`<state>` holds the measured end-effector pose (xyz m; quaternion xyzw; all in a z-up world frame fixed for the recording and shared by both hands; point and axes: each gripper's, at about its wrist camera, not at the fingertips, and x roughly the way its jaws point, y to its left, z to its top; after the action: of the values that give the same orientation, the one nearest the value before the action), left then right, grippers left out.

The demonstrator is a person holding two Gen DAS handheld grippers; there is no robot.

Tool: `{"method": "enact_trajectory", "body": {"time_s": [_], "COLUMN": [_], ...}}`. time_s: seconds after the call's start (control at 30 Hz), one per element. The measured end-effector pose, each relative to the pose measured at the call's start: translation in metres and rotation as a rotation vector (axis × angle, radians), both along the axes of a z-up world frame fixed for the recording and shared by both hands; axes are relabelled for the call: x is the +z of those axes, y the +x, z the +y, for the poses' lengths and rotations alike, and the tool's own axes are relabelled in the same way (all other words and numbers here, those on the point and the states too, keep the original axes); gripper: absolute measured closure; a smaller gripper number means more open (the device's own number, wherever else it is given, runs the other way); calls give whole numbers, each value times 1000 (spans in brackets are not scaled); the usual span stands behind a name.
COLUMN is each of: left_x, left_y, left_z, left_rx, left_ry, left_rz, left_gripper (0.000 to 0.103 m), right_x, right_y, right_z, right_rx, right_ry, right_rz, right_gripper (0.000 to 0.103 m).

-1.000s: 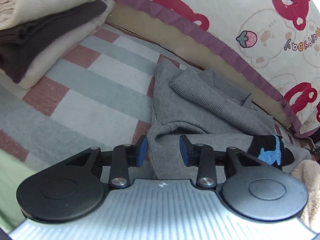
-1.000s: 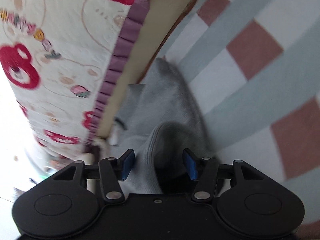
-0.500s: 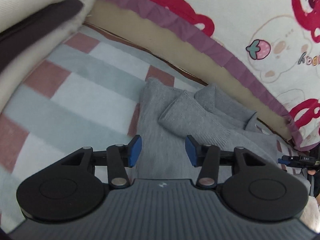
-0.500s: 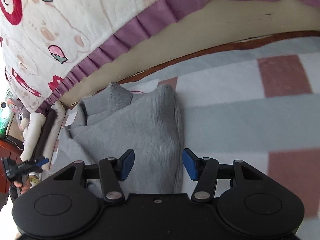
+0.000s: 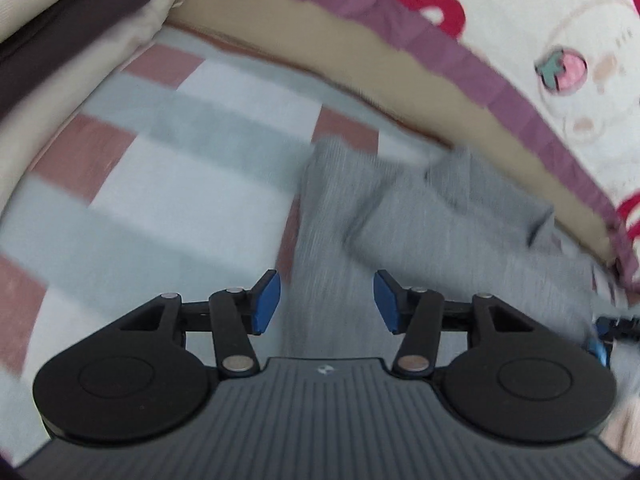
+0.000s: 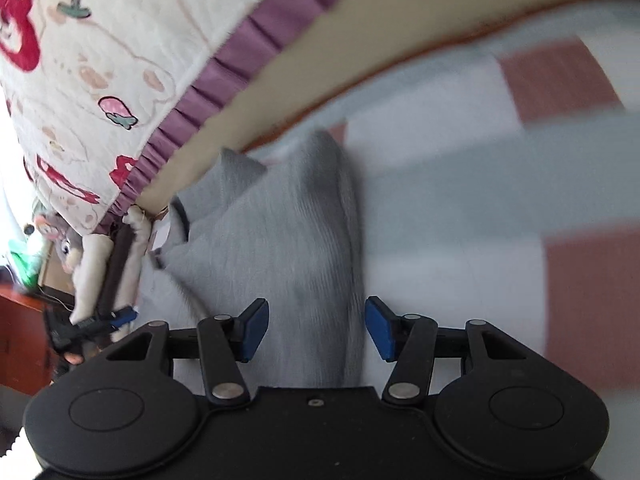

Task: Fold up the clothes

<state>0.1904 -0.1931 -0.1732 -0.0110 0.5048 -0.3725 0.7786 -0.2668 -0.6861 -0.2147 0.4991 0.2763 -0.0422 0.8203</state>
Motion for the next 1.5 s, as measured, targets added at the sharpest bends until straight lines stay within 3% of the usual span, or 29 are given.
{"method": "enact_trajectory", "body": {"time_s": [0.13,0.3,0.4,0.57,0.63,0.7,0.73,0.77,0.8,0.9,1.03,1.17,1.27,1.37,1.5], "left_x": [11,30,30,12,6,4,5,8,14,41,76,85,75,54,33], "left_y": [-32,-72,-95,-113,-115,-120,-125,-131,-134,-130,-71,-13,10,20,21], "left_z": [41,95,106,91,87,87,86,86,87,90,69,7,-45,-75,-81], "left_rx": [-14,-63,-109,-132,-102,-133,-157,-184,-191,-142,-17,75,76,77,98], "left_ry": [17,-92,-107,-50,-67,-92,-94,-84,-92,-173,-281,-226,-101,-21,21], "left_rz": [6,53,61,26,41,55,32,-17,-61,-162,-193,-285,-363,-370,-336], "left_gripper": [50,43,40,39,39,40,43,82,98,98,98,98,98,98,97], "right_x": [3,6,12,21,25,27,30,32,36,57,84,94,84,71,50], "right_y": [-48,-104,-102,-99,-96,-83,-78,-73,-69,-64,-26,25,65,97,98], "right_z": [17,39,56,84,94,98,101,105,107,105,73,24,-7,-15,-15], "right_rx": [-64,-138,-135,-131,-122,-74,-44,-14,3,-31,-91,-227,-323,-321,-283], "right_ry": [114,241,168,47,-6,-86,-127,-167,-198,-233,-254,-278,-307,-370,-382], "right_rz": [-85,-182,-164,-134,-117,-83,-92,-101,-118,-226,-290,-281,-166,-27,52], "right_gripper": [42,41,41,41,41,42,59,95,93,93,93,94,94,94,94]}}
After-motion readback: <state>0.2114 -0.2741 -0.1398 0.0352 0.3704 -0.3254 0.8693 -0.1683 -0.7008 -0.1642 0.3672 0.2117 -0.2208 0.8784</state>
